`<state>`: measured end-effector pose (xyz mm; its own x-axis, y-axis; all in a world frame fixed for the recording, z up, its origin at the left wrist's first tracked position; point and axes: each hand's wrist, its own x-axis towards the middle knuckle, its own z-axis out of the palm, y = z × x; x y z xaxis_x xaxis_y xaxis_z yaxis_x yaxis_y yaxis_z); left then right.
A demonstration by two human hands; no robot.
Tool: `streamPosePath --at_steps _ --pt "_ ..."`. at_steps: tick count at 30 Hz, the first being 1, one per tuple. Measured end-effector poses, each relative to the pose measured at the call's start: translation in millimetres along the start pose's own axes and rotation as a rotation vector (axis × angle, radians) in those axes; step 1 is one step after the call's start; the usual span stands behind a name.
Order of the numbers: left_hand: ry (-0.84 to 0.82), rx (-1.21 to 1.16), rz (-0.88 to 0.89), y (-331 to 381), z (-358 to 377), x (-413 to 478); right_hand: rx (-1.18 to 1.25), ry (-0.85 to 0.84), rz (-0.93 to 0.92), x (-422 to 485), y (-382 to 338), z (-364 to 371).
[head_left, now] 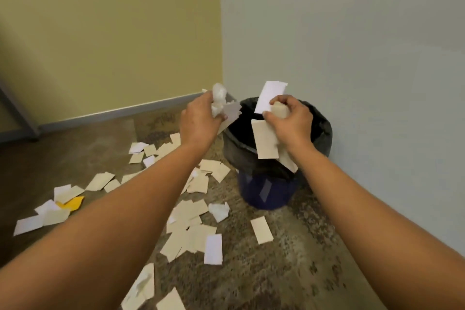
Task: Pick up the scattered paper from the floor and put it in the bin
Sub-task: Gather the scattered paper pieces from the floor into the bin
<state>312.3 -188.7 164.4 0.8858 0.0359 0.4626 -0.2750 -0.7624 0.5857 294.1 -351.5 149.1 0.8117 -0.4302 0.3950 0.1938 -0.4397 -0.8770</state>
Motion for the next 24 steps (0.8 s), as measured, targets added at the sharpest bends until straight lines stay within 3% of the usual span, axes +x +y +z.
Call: streamPosePath --at_steps 5,9,12,15,22,24 --pt "-0.113 0.016 0.017 13 41 26 0.045 0.164 0.228 46 31 9" --pt "-0.327 -0.049 0.052 24 73 37 0.125 0.208 0.43 56 55 13" --pt "-0.499 0.226 0.088 21 91 33 0.167 0.118 0.554 60 68 9" --pt "-0.571 0.398 0.086 13 104 26 0.113 0.011 0.526 60 79 9" --pt "-0.562 0.359 0.084 -2 117 2 0.081 -0.116 0.432 55 80 9" --pt "-0.527 0.317 0.079 -6 117 -9 0.013 -0.125 0.331 47 75 11"
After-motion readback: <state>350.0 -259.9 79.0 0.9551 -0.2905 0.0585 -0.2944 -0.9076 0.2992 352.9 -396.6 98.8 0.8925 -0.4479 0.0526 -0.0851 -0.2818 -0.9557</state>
